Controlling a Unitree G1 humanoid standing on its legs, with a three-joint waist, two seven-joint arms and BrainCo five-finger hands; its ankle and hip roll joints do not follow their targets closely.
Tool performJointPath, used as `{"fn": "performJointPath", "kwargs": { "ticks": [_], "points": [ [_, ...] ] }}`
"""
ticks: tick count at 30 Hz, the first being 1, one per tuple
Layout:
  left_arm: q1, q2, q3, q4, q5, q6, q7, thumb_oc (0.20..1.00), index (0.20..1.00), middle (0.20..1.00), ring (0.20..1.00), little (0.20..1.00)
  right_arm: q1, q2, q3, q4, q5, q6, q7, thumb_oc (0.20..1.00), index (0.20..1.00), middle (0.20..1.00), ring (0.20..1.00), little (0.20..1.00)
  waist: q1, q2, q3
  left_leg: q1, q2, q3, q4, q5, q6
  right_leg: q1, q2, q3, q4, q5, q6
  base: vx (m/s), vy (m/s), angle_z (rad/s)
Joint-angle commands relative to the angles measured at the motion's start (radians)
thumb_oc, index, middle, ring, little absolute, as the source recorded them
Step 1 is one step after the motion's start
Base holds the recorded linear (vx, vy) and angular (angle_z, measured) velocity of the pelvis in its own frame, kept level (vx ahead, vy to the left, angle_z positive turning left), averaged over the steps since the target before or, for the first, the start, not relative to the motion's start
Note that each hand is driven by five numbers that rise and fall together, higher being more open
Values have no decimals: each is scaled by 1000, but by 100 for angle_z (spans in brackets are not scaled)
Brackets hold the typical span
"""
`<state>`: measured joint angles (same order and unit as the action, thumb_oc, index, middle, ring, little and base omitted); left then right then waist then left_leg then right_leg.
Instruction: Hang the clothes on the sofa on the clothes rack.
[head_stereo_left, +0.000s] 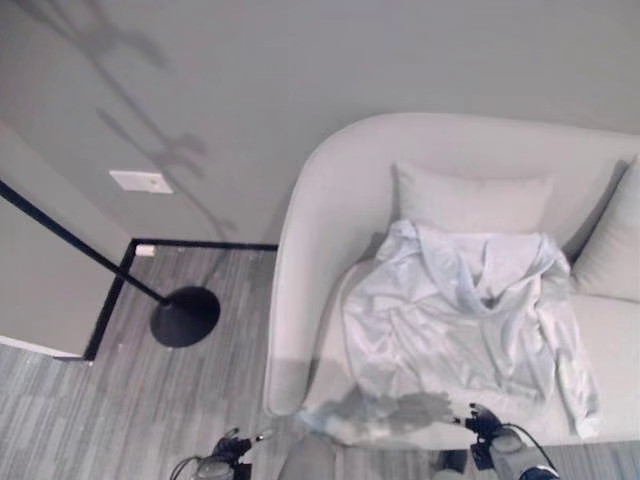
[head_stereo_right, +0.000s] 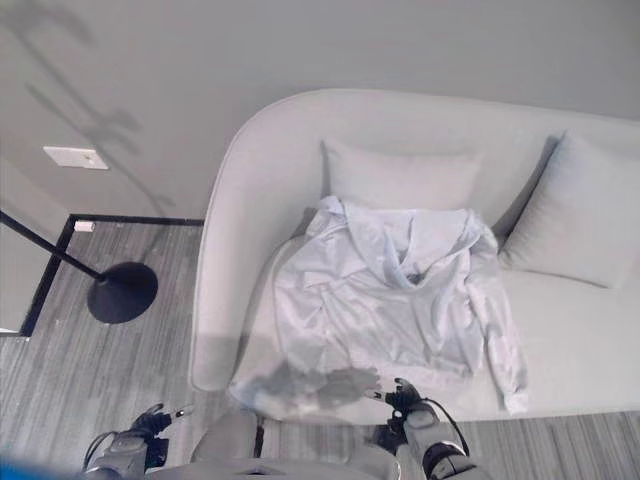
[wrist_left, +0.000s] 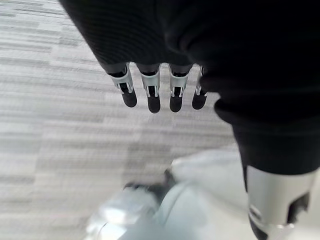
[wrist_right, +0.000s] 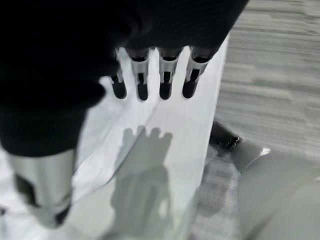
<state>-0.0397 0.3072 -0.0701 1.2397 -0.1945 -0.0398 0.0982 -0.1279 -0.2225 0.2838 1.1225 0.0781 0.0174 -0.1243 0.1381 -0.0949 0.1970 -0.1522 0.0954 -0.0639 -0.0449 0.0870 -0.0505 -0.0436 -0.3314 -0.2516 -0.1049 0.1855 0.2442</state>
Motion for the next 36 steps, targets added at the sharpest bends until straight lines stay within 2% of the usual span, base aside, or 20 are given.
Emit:
{"fn": "performJointPath", "kwargs": {
  "ticks": [1,4,6,7,8,10,11,13,14,16,18,22,27,33,36],
  "points": [
    [-68,-2,-35,15,-47,-21,12,1000,1000,1000,1000,1000,-50,-68,-23,0,-9,-7,-35,1000,1000,1000,1000,1000,-8,26,26,107,90,-35,-42,-73,-122,-66,28,56,64,-28,18,81,-663,88],
    [-63,-18,-39,8,-64,-24,17,1000,1000,1000,1000,1000,-42,-79,-26,-1,-4,-12,-39,1000,1000,1000,1000,1000,-23,40,28,81,125,-61,-42,-40,-140,-50,51,25,77,-70,18,19,-346,50],
    [-72,-38,-33,-1,-109,-27,32,1000,1000,1000,1000,1000,-32,-103,-50,7,14,-16,-57,1000,1000,1000,1000,1000,-34,58,28,42,153,-75,-42,9,-153,-26,99,-9,80,-124,-8,-5,-434,43],
    [-70,-48,-30,-1,-126,-30,34,1000,1000,1000,1000,1000,-25,-112,-56,14,23,-19,-62,1000,1000,1000,1000,1000,-41,67,23,30,160,-62,-42,30,-154,-8,117,-35,72,-140,-23,31,-460,96],
    [-70,-59,-31,-2,-119,-31,32,1000,1000,1000,1000,1000,-13,-129,-63,20,26,-23,-69,1000,1000,1000,1000,1000,-52,78,15,5,168,7,-42,87,-150,32,148,-76,37,-161,-41,31,-435,96],
    [-69,-57,-35,-7,-110,-29,22,1000,1000,1000,1000,1000,-10,-146,-68,26,35,-24,-70,1000,1000,1000,1000,1000,-57,80,10,-6,153,79,-42,104,-132,47,168,-101,18,-171,-57,1,-310,65],
    [-69,-57,-35,-7,-110,-28,22,1000,1000,1000,1000,1000,-10,-146,-68,26,35,-24,-70,1000,1000,1000,1000,1000,-56,80,11,-5,153,80,-42,104,-132,47,168,-99,18,-171,-57,-13,-177,45],
    [-57,-59,-31,-10,-102,-27,17,1000,1000,1000,1000,1000,-2,-151,-73,35,42,-23,-66,1000,1000,1000,1000,1000,-50,80,5,11,103,66,-42,77,-103,48,187,-97,18,-180,-69,14,-211,22],
    [-46,-62,-21,-1,-96,-23,10,1000,1000,1000,1000,1000,4,-156,-77,44,43,-25,-62,1000,1000,1000,1000,1000,-50,80,-1,27,46,49,-30,47,-77,52,196,-101,18,-178,-72,28,-234,-5],
    [-39,-58,-20,7,-91,-20,4,1000,1000,1000,1000,1000,8,-149,-76,50,46,-24,-60,1000,1000,1000,1000,1000,-48,80,-4,40,2,69,-11,17,-51,50,209,-101,18,-184,-84,18,-158,23],
    [-31,-56,-18,13,-82,-16,1,1000,1000,1000,1000,1000,15,-144,-85,54,55,-26,-62,1000,1000,1000,1000,1000,-44,83,-6,52,-30,53,-25,7,-40,49,220,-96,18,-184,-86,35,-47,11],
    [-44,-54,-36,13,-71,-17,-2,1000,1000,1000,1000,1000,14,-135,-95,59,67,-29,-63,1000,1000,1000,1000,1000,-56,86,-15,46,-44,52,-38,8,-45,45,214,-99,18,-176,-83,30,35,6],
    [-38,-55,-53,22,-30,-8,-11,1000,1000,1000,1000,1000,25,-115,-99,76,68,-19,-51,1000,1000,1000,1000,1000,-62,88,-26,81,-58,51,-42,-19,-30,62,197,-88,18,-164,-73,77,122,4],
    [-35,-43,-46,29,-19,-6,-9,1000,1000,1000,1000,1000,26,-96,-97,72,53,-12,-48,1000,1000,1000,1000,1000,-60,72,-25,100,-75,68,-32,-56,-10,75,163,-63,20,-145,-56,65,144,-2],
    [-51,-24,-39,9,-30,-5,-6,1000,1000,1000,1000,1000,0,-93,-98,54,49,-10,-50,1000,1000,1000,1000,1000,-58,68,9,87,-91,89,10,-92,22,-3,118,-30,161,-152,-45,-27,186,-25]
  ]
}}
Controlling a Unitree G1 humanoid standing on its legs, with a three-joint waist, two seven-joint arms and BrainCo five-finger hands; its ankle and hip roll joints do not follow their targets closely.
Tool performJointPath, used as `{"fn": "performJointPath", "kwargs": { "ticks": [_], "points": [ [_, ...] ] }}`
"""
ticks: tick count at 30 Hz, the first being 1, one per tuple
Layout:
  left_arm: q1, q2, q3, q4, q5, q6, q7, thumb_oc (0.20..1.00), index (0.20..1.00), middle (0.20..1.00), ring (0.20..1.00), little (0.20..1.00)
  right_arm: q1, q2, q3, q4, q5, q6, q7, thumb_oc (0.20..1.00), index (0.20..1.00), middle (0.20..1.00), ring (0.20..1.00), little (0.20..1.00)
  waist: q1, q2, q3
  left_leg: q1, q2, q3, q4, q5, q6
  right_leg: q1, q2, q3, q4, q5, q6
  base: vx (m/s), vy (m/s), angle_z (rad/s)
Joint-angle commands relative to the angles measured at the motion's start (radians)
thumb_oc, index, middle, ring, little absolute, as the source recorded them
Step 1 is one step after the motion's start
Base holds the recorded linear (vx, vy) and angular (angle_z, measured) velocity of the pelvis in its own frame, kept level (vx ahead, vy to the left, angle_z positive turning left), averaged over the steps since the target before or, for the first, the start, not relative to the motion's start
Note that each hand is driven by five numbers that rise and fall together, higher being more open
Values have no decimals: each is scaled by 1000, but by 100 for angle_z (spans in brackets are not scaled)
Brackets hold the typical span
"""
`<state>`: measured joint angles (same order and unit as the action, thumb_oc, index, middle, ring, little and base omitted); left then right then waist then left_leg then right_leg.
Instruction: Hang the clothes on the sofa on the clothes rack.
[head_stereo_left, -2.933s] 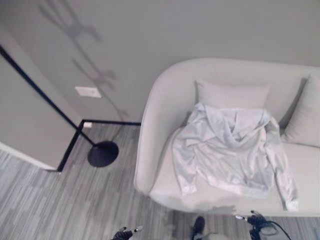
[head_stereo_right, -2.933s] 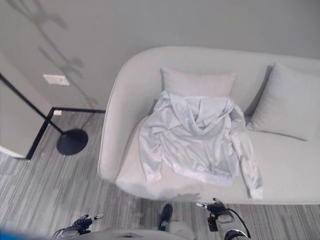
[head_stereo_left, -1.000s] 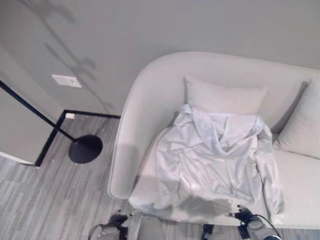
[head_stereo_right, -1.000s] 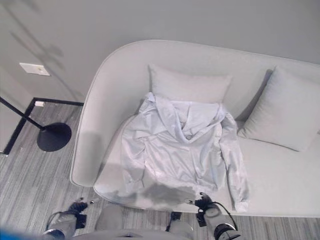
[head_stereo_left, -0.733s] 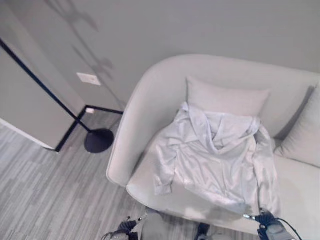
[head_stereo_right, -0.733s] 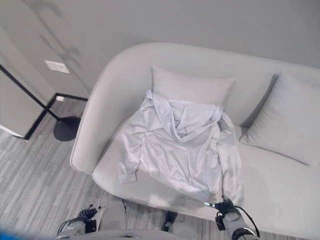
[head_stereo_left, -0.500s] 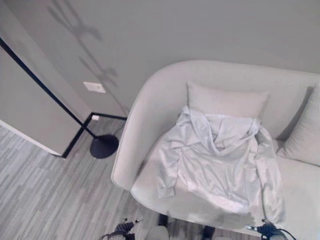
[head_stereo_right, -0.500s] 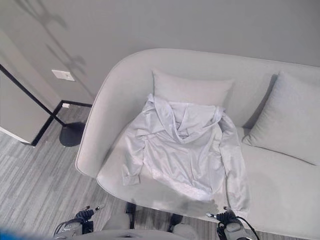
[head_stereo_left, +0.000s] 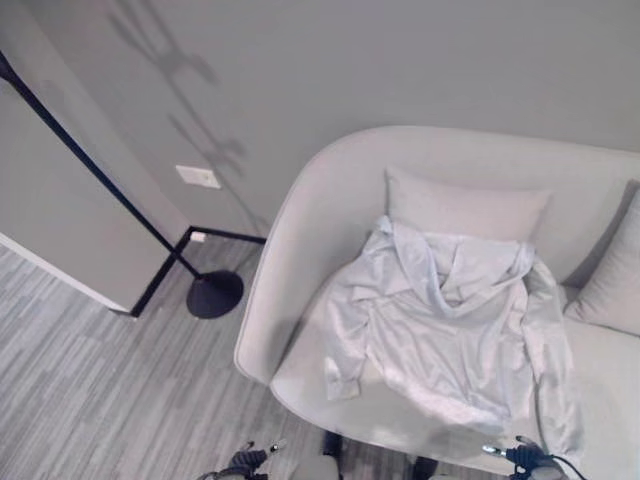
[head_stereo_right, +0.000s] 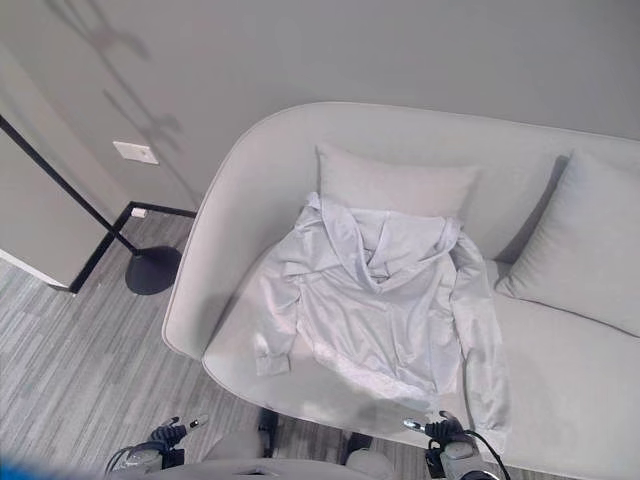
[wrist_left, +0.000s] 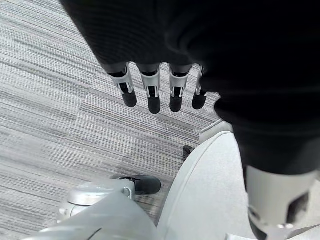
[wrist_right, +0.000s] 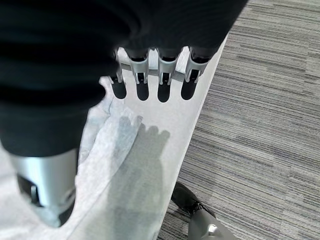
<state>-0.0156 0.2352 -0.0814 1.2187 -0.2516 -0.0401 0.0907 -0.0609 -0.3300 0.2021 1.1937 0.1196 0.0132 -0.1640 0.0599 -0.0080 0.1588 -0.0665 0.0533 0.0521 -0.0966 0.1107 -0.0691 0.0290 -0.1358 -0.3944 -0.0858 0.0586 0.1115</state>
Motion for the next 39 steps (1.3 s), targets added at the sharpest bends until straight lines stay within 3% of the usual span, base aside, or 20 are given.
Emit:
{"fn": "performJointPath", "kwargs": {
  "ticks": [1,4,6,9,10,12,14,17,20,23,27,30,39],
  "points": [
    [-80,54,-25,24,22,-5,3,1000,1000,1000,1000,1000,-73,14,-17,-24,9,-7,-12,1000,1000,1000,1000,1000,18,-17,57,0,-51,-24,69,-121,49,-96,-89,119,185,-26,89,-46,145,-35],
    [-97,68,-36,6,15,-11,11,1000,1000,1000,1000,1000,-82,15,-21,-40,16,-10,-18,1000,1000,1000,1000,1000,6,-6,83,-2,-51,-32,83,-126,59,-151,-97,167,285,-33,85,-7,78,-15],
    [-108,75,-41,-1,16,-15,15,1000,1000,1000,1000,1000,-80,13,-25,-41,16,-10,-21,1000,1000,1000,1000,1000,7,-4,81,-3,-47,-37,81,-127,52,-143,-114,181,243,-27,85,56,-75,8],
    [-117,83,-41,-15,7,-19,21,1000,1000,1000,1000,1000,-81,10,-31,-38,7,-7,-20,1000,1000,1000,1000,1000,12,0,78,-10,-11,-35,78,-130,32,-144,-177,153,168,40,99,43,-167,8],
    [-117,83,-41,-15,7,-19,21,1000,1000,1000,1000,1000,-81,10,-31,-38,7,-6,-20,1000,1000,1000,1000,1000,12,1,78,-10,-11,-35,78,-130,32,-142,-177,152,167,41,99,65,-163,-5],
    [-116,90,-33,-17,-1,-22,26,1000,1000,1000,1000,1000,-84,13,-25,-40,1,-2,-17,1000,1000,1000,1000,1000,11,-10,75,12,11,-33,65,-135,8,-159,-208,133,85,119,127,132,-279,-10],
    [-107,89,-33,-15,5,-24,24,1000,1000,1000,1000,1000,-79,17,-20,-45,-6,-1,-13,1000,1000,1000,1000,1000,14,-27,66,32,18,-30,50,-132,-10,-133,-198,118,45,108,142,146,-290,-14],
    [-96,73,-35,-7,9,-27,23,1000,1000,1000,1000,1000,-72,15,-8,-54,-17,-4,-14,1000,1000,1000,1000,1000,3,-31,52,62,65,-27,17,-114,-42,-115,-161,111,29,95,143,129,-307,21],
    [-91,52,-41,-17,-7,-30,27,1000,1000,1000,1000,1000,-62,5,2,-55,-16,-13,-20,1000,1000,1000,1000,1000,-4,-22,52,60,115,-55,21,-96,-67,-89,-104,103,16,51,119,66,-256,2],
    [-100,34,-44,-36,-37,-37,41,1000,1000,1000,1000,1000,-67,-18,-5,-50,2,-20,-35,1000,1000,1000,1000,1000,-7,-13,64,19,128,-93,78,-78,-75,-73,-76,99,-1,25,99,2,-197,-11],
    [-117,24,-59,-64,-46,-43,44,1000,1000,1000,1000,1000,-64,-39,-14,-49,12,-20,-45,1000,1000,1000,1000,1000,-9,-9,68,-34,96,-126,83,-59,-70,-70,-69,84,-1,-1,96,-3,-50,9],
    [-122,28,-77,-77,-32,-45,42,1000,1000,1000,1000,1000,-78,-57,-32,-53,23,-25,-55,1000,1000,1000,1000,1000,-5,7,65,-88,28,-142,19,-42,-48,-82,-53,110,-1,5,101,17,77,27],
    [-143,103,-99,-183,30,-61,81,1000,1000,1000,1000,1000,-121,-86,-54,-218,7,-41,-98,1000,1000,1000,1000,1000,-27,12,81,-58,-1,-56,9,-60,-29,-120,-99,159,-1,54,120,26,114,-23]
  ]
}}
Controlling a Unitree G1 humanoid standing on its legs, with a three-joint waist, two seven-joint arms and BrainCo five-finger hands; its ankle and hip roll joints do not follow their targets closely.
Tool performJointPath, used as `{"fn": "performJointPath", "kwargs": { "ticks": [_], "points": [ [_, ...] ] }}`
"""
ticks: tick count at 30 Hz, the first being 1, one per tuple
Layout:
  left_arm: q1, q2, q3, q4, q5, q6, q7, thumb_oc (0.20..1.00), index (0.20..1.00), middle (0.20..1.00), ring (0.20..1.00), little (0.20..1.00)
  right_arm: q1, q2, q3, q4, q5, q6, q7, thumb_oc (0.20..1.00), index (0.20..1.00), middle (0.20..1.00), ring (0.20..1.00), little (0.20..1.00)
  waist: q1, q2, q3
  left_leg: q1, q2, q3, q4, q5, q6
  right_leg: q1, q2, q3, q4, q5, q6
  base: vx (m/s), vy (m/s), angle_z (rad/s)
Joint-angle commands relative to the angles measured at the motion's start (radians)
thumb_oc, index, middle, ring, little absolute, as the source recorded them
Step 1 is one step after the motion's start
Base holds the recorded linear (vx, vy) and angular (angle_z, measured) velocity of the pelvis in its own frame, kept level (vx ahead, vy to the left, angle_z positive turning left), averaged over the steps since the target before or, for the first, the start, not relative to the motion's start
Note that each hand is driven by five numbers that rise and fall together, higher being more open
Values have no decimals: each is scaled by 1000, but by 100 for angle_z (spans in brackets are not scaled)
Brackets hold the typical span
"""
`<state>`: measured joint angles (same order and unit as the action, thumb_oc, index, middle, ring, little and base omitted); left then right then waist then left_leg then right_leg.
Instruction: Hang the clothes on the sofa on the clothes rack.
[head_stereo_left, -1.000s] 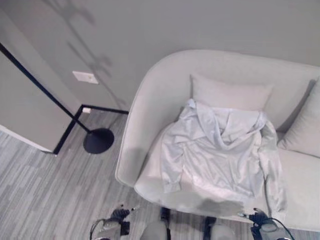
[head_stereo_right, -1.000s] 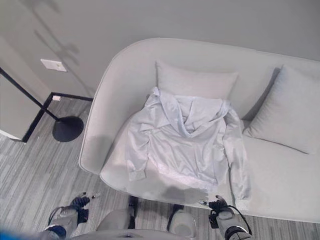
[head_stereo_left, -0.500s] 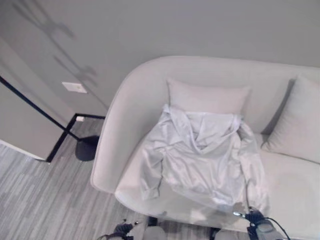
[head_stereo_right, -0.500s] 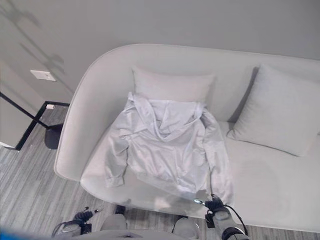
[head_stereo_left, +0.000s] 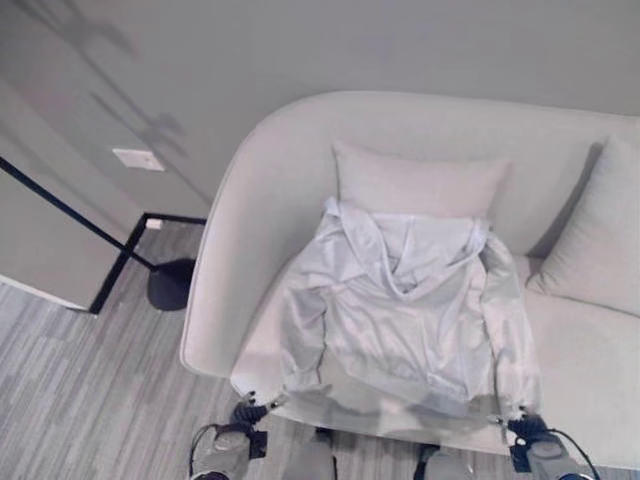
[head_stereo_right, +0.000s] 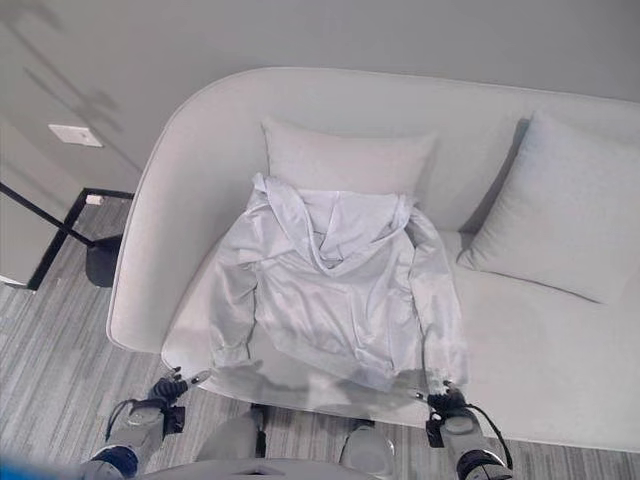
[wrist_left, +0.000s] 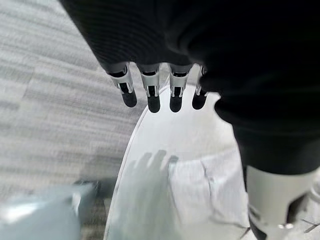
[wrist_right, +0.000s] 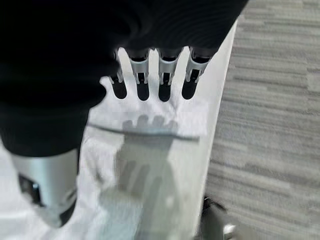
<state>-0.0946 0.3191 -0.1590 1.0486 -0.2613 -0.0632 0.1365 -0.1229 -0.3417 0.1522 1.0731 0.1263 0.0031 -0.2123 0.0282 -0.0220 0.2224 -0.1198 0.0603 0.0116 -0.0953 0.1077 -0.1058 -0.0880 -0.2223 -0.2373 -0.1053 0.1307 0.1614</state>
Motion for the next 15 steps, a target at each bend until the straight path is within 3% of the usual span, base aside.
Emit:
{"fn": "performJointPath", "kwargs": {
  "ticks": [1,11,15],
  "points": [
    [-72,32,-21,-32,41,-41,41,1000,1000,1000,1000,1000,-77,-90,3,-126,-11,-34,-55,1000,1000,1000,1000,1000,5,26,25,-6,-9,-13,8,-56,9,-12,-15,6,18,-14,72,-15,104,-31],
    [-202,136,-37,-132,70,-63,119,1000,1000,1000,1000,1000,-260,-209,65,-263,-64,-61,-105,1000,1000,1000,1000,1000,4,23,61,-43,-7,-2,8,-47,7,-73,-27,28,18,11,82,-14,20,-11],
    [-335,208,-85,-243,99,-69,179,1000,1000,1000,1000,1000,-382,-250,83,-315,-57,-70,-155,1000,1000,1000,1000,1000,-1,29,81,-84,-3,-3,8,-32,-1,-116,-28,33,18,22,88,-8,-2,0]
  ]
}}
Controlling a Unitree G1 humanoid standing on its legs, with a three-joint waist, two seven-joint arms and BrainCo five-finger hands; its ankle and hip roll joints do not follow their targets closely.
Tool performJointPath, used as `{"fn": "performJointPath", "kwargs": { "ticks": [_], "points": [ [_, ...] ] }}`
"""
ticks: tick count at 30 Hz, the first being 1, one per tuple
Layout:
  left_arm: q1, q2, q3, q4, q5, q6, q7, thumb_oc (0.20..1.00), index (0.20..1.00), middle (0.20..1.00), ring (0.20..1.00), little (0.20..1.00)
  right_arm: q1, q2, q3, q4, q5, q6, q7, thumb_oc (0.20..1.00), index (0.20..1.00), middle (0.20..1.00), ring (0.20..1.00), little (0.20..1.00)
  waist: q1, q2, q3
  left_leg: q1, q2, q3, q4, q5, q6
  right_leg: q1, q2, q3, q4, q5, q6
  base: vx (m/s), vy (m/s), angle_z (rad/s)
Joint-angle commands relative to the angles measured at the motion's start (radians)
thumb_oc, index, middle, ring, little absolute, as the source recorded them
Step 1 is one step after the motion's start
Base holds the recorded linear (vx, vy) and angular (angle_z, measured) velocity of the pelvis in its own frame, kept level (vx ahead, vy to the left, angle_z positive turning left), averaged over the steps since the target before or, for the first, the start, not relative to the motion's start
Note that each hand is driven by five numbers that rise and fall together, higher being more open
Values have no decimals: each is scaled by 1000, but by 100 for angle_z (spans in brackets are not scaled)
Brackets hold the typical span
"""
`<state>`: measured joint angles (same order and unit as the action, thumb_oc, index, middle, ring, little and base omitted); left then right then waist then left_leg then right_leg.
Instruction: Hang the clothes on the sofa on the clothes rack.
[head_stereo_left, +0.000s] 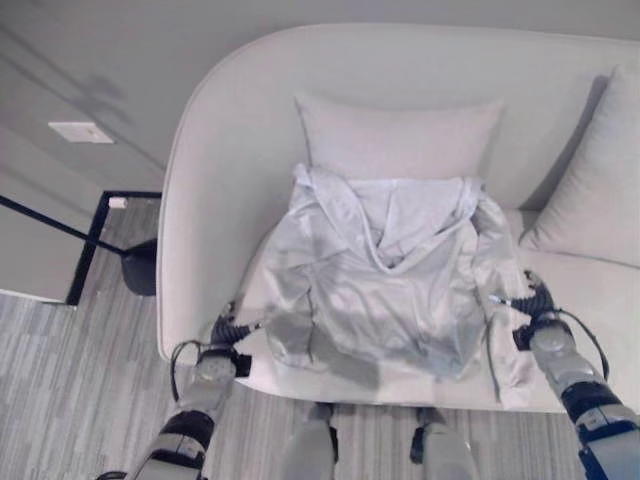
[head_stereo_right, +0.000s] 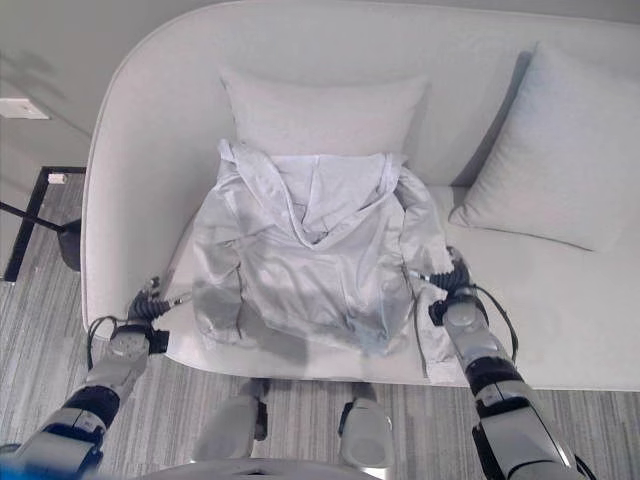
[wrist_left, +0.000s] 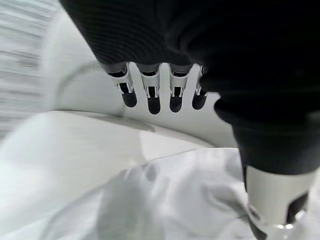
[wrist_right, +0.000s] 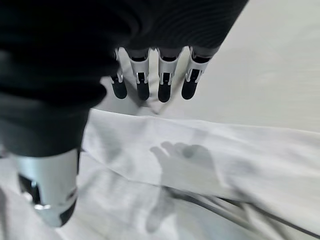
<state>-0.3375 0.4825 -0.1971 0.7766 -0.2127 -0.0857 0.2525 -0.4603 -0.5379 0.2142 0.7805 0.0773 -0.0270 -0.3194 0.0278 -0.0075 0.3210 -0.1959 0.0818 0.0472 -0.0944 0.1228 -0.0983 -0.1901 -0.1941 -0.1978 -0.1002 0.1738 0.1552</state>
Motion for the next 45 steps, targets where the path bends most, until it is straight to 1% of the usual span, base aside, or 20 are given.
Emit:
{"fn": "performJointPath", "kwargs": {
  "ticks": [1,2,4,5,9,10,12,13,15,18,19,21,22,24,25,31,34,37,40,45],
  "points": [
    [-120,56,-61,18,62,-44,73,1000,1000,1000,1000,1000,-63,-60,28,-29,-7,-40,-53,1000,1000,1000,1000,1000,-2,16,-15,-13,-24,-39,7,-45,-10,-19,-55,-7,13,-21,95,0,0,0],
    [-122,56,-62,19,62,-44,73,1000,1000,1000,1000,1000,-64,-60,27,-28,-7,-40,-53,1000,1000,1000,1000,1000,-2,16,-15,-14,-24,-39,7,-45,-10,-20,-55,-7,13,-20,95,0,0,0],
    [-189,83,-93,7,90,-40,97,1000,1000,1000,1000,1000,-114,-72,41,-30,-3,-43,-67,1000,1000,1000,1000,1000,-4,16,-9,-25,-21,-38,7,-42,-14,-32,-56,-8,13,-17,97,-5,-6,2],
    [-253,112,-115,8,101,-36,116,1000,1000,1000,1000,1000,-164,-88,62,-36,4,-43,-76,1000,1000,1000,1000,1000,-7,16,-4,-39,-22,-37,7,-37,-18,-47,-56,-8,13,-11,101,-31,-28,0],
    [-385,174,-167,34,109,-31,136,1000,1000,1000,1000,1000,-283,-129,113,-23,23,-46,-91,1000,1000,1000,1000,1000,-13,18,9,-72,-19,-36,7,-24,-25,-81,-53,-4,13,1,105,-21,-14,-1],
    [-465,215,-194,57,102,-25,148,1000,1000,1000,1000,1000,-363,-155,148,-23,31,-44,-96,1000,1000,1000,1000,1000,-17,20,19,-97,-14,-34,7,-12,-32,-108,-50,-2,13,11,107,-38,-23,-1],
    [-469,215,-195,60,101,-26,148,1000,1000,1000,1000,1000,-367,-156,149,-21,31,-45,-96,1000,1000,1000,1000,1000,-17,20,20,-99,-14,-34,7,-12,-32,-109,-50,-2,13,11,107,-15,-9,-1],
    [-536,245,-229,86,94,-23,148,1000,1000,1000,1000,1000,-433,-180,185,4,35,-43,-97,1000,1000,1000,1000,1000,-19,22,28,-116,-13,-35,7,-3,-37,-125,-47,-3,13,17,107,0,0,0],
    [-604,272,-272,112,97,-19,146,1000,1000,1000,1000,1000,-491,-202,216,36,47,-42,-93,1000,1000,1000,1000,1000,-21,23,33,-134,-13,-35,7,3,-40,-144,-42,-6,13,22,107,-16,-8,-1],
    [-651,290,-295,135,92,-17,146,1000,1000,1000,1000,1000,-530,-215,233,56,56,-41,-96,1000,1000,1000,1000,1000,-24,24,40,-151,-14,-37,7,11,-43,-160,-38,-5,13,29,107,0,0,0],
    [-706,303,-327,161,85,-13,143,1000,1000,1000,1000,1000,-571,-236,253,83,67,-36,-101,1000,1000,1000,1000,1000,-27,25,45,-168,-15,-36,7,17,-45,-175,-35,-4,13,33,107,0,0,0],
    [-729,311,-341,167,86,-12,144,1000,1000,1000,1000,1000,-587,-246,257,94,75,-36,-103,1000,1000,1000,1000,1000,-27,26,46,-175,-17,-39,7,20,-45,-181,-34,-4,13,35,107,0,3,2],
    [-759,321,-367,174,89,-9,144,1000,1000,1000,1000,1000,-602,-258,265,102,88,-36,-105,1000,1000,1000,1000,1000,-28,27,50,-182,-17,-42,7,22,-46,-191,-31,-5,13,38,107,2,5,4],
    [-788,322,-390,190,88,-6,141,1000,1000,1000,1000,1000,-620,-264,279,112,104,-38,-102,1000,1000,1000,1000,1000,-30,26,51,-189,-19,-42,7,24,-47,-198,-30,-4,13,41,107,0,0,0],
    [-813,327,-407,208,79,-7,131,1000,1000,1000,1000,1000,-643,-274,312,136,107,-34,-86,1000,1000,1000,1000,1000,-30,24,54,-194,-20,-41,7,25,-48,-204,-29,-3,13,43,107,0,0,0],
    [-849,333,-444,233,59,-9,107,1000,1000,1000,1000,1000,-699,-281,393,176,112,-30,-45,1000,1000,1000,1000,1000,-28,22,60,-204,-23,-41,7,30,-48,-217,-27,-1,13,47,107,0,0,0],
    [-855,318,-451,248,27,-9,88,1000,1000,1000,1000,1000,-711,-264,434,205,117,-21,-14,1000,1000,1000,1000,1000,-28,19,69,-209,-25,-45,7,33,-48,-223,-26,1,13,52,107,0,0,0],
    [-863,308,-464,257,30,-8,78,1000,1000,1000,1000,1000,-724,-256,452,220,116,-20,-2,1000,1000,1000,1000,1000,-28,19,73,-212,-26,-46,7,35,-48,-227,-27,1,13,53,107,0,0,0],
    [-880,279,-497,285,34,-3,53,1000,1000,1000,1000,1000,-752,-229,493,247,103,-14,13,1000,1000,1000,1000,1000,-28,17,82,-223,-29,-47,7,40,-49,-238,-25,1,13,57,107,0,0,0],
    [-908,265,-522,313,36,-1,38,1000,1000,1000,1000,1000,-789,-205,529,262,93,-10,21,1000,1000,1000,1000,1000,-28,15,93,-238,-31,-45,7,45,-50,-255,-24,0,13,62,107,0,0,0]
  ]
}}
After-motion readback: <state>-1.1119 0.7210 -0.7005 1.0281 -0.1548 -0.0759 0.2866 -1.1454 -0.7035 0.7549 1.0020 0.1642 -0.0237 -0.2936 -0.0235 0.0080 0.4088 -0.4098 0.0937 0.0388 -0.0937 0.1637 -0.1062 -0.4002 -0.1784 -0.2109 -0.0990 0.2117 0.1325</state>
